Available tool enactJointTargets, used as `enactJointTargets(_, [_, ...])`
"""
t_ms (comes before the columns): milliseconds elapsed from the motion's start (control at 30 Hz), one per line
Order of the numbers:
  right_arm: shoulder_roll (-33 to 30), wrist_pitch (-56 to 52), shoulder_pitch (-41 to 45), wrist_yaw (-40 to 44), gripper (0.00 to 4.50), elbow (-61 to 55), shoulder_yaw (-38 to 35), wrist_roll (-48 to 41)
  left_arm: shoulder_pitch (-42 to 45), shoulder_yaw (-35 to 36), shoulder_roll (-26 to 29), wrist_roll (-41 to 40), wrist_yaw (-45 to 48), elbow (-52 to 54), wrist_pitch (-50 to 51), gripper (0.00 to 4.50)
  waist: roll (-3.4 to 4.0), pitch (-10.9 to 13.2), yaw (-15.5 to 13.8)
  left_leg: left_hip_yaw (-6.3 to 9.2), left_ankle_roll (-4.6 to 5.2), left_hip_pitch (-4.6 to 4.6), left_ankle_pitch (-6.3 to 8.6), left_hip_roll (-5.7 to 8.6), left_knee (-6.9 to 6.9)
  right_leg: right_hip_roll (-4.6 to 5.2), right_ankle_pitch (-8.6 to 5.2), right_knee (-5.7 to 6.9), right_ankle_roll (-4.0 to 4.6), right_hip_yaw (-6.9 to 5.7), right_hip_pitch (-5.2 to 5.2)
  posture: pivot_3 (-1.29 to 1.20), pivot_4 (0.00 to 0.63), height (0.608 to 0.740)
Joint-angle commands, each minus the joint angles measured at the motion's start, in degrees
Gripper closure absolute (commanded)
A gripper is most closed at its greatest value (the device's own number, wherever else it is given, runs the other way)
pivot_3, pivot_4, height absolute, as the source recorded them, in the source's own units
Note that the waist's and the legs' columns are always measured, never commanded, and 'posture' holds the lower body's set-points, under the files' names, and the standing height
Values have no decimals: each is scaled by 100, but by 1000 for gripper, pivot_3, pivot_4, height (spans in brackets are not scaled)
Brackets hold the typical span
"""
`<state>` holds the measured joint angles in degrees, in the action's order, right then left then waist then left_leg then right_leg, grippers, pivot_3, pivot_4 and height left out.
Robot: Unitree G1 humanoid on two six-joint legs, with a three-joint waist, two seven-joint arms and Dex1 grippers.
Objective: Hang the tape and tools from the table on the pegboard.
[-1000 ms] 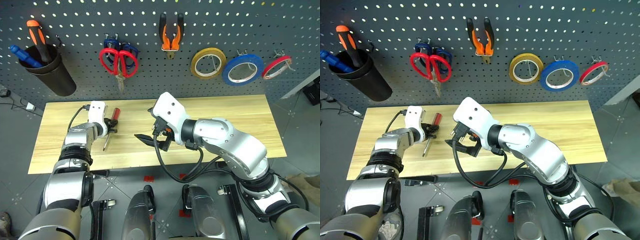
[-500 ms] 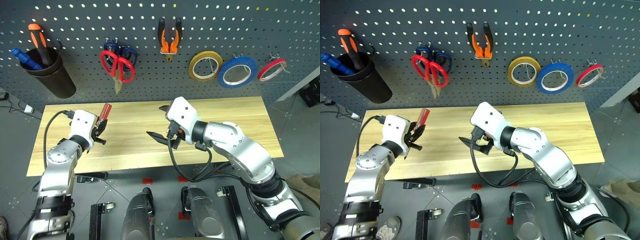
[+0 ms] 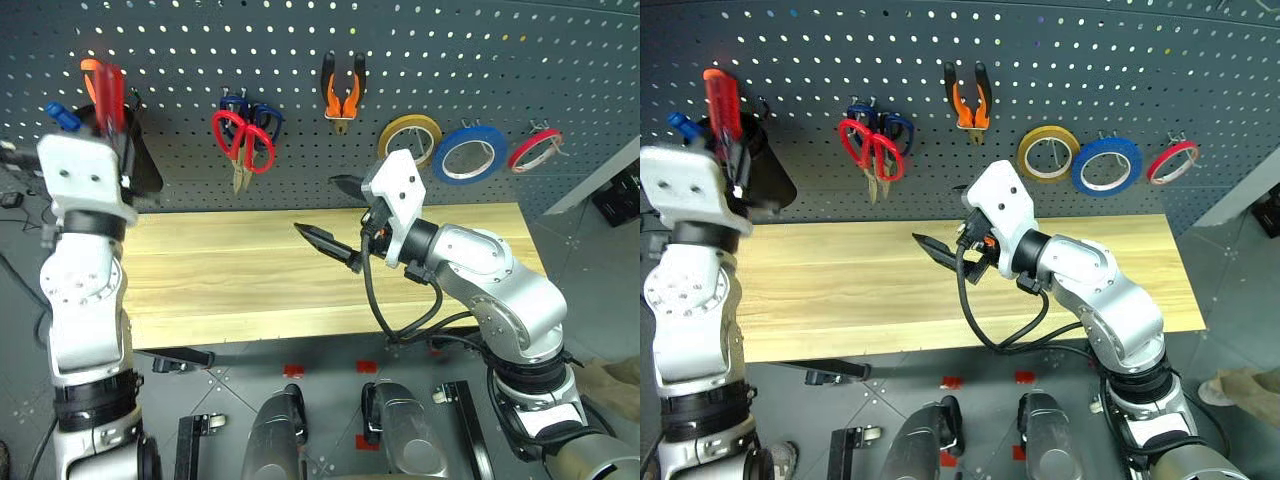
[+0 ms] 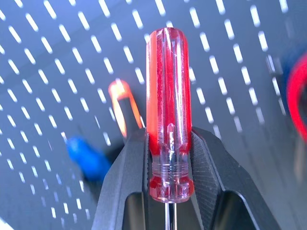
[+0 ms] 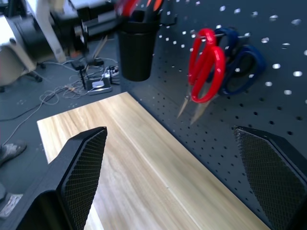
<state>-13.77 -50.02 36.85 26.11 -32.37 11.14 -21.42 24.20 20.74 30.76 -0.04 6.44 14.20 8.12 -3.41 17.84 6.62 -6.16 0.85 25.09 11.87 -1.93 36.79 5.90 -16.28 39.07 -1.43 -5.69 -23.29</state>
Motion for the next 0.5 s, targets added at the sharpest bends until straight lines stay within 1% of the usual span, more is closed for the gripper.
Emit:
enactJointTargets(33, [288, -290, 209, -271, 0, -213, -506, -394, 769, 292, 239, -55, -276, -107, -93, 3662, 0, -2, 10, 0, 0, 0, 0, -1, 2, -2, 0, 2, 0, 0, 0, -307, 203, 740])
enactJointTargets(133, [514, -601, 382, -507, 0, -146, -714, -583, 1421, 273, 364, -25, -392, -694, -346, 3662, 2, -40, 83, -1, 0, 1, 0, -2, 5, -6, 1, 1, 0, 2, 0, -316, 194, 740])
enactJointTargets(233, [577, -754, 533, -644, 0, -132, -718, -638, 1857, 166, 425, 56, -464, -1338, -747, 3662, 6, -96, 154, -2, 0, 2, -1, -1, 5, -6, 1, 0, 0, 1, 0, -316, 194, 740])
enactJointTargets(333, [651, -800, 638, -768, 0, -126, -678, -636, 2086, 90, 489, 235, -607, -1915, -1256, 3662, 5, -134, 212, -6, 1, 1, -1, 1, 6, -5, 0, -1, 0, 5, 0, -341, 182, 740])
enactJointTargets(500, [686, -732, 720, -828, 0, -73, -644, -609, 2178, 75, 525, 449, -939, -2709, -1874, 3662, 3, -154, 317, -6, 1, 1, -1, 1, 10, -5, 1, 3, 0, 7, -1, -336, 165, 740])
